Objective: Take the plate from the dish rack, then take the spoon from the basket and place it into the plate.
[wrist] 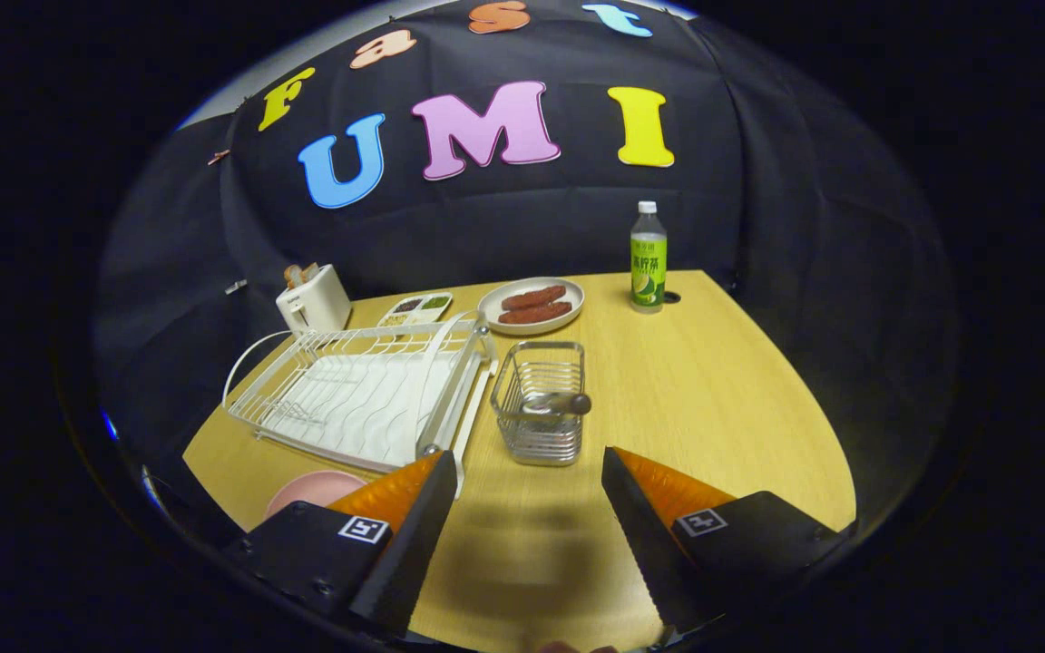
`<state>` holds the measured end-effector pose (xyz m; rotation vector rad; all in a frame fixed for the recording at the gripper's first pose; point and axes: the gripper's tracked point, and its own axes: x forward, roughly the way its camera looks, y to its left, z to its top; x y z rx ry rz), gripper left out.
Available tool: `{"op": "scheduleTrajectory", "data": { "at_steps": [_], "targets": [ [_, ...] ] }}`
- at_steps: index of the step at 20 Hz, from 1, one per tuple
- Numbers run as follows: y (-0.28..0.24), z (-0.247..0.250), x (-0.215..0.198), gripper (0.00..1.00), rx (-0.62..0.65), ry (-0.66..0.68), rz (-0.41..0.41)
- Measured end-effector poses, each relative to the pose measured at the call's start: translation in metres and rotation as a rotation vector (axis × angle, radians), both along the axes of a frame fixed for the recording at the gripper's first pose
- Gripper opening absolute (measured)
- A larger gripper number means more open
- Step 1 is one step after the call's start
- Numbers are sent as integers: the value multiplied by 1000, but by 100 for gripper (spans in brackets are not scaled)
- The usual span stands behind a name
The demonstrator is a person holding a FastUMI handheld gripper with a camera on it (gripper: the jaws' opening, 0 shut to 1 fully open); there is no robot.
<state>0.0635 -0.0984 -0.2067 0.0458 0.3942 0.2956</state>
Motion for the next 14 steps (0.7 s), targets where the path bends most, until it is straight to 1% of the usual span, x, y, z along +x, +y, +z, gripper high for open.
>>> {"op": "scheduleTrajectory", "data": {
  "at_steps": [4,6,8,11,14],
  "targets": [
    [-13,7,32,99,-21,-98,-7],
    [-11,6,47,98,1,-131,4],
    [-12,1,60,99,-19,-159,19],
    [-9,-7,76,99,-58,-211,37],
    [2,-14,83,99,-33,-219,56]
  ]
}}
